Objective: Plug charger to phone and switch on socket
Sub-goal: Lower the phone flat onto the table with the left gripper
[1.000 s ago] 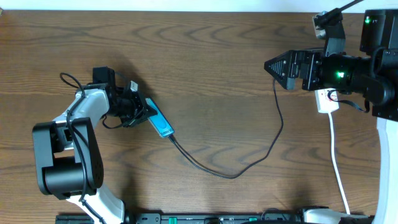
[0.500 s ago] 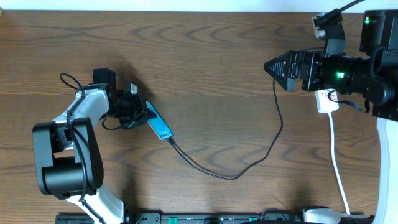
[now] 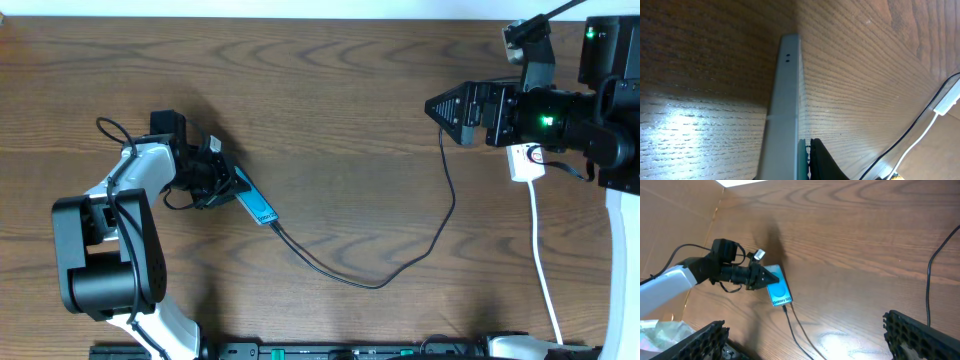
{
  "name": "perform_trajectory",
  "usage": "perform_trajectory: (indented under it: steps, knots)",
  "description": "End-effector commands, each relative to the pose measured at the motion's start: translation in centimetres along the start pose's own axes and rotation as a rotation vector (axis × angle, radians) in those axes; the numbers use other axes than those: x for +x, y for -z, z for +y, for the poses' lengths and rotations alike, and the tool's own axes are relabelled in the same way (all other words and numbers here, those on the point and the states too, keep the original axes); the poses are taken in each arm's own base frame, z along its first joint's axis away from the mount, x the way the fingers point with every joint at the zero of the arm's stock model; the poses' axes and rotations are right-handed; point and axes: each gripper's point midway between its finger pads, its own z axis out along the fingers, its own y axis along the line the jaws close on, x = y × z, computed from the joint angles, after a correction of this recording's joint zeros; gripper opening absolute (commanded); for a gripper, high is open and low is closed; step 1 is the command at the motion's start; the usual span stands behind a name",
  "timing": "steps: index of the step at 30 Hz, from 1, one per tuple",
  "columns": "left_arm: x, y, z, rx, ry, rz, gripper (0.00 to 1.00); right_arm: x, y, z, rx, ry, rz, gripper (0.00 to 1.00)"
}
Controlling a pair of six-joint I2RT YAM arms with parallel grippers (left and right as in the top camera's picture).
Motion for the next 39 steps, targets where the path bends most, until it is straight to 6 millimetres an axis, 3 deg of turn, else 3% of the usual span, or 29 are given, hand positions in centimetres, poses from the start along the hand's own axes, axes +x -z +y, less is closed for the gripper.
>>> perform_trajectory:
  steps: [1,10,12,39]
  knots:
    - [0.4,-0.2,0.6,-0.017,-0.003,0.012,0.17,0.0,0.2,0.3,-0.003,-0.002,-0.003,0.99]
    - [0.5,-0.2,0.6,-0.018,-0.001,0.015,0.17,0.0,0.2,0.3,-0.003,-0.003,-0.001,0.99]
    - [0.5,-0.2,0.6,-0.019,0.0,0.016,0.24,0.0,0.2,0.3,-0.003,-0.003,-0.001,0.99]
    - [1.3,-0.1,1.8,-0.078,0.028,0.038,0.27,0.0,0.2,0.3,-0.003,-0.001,-0.001,0.99]
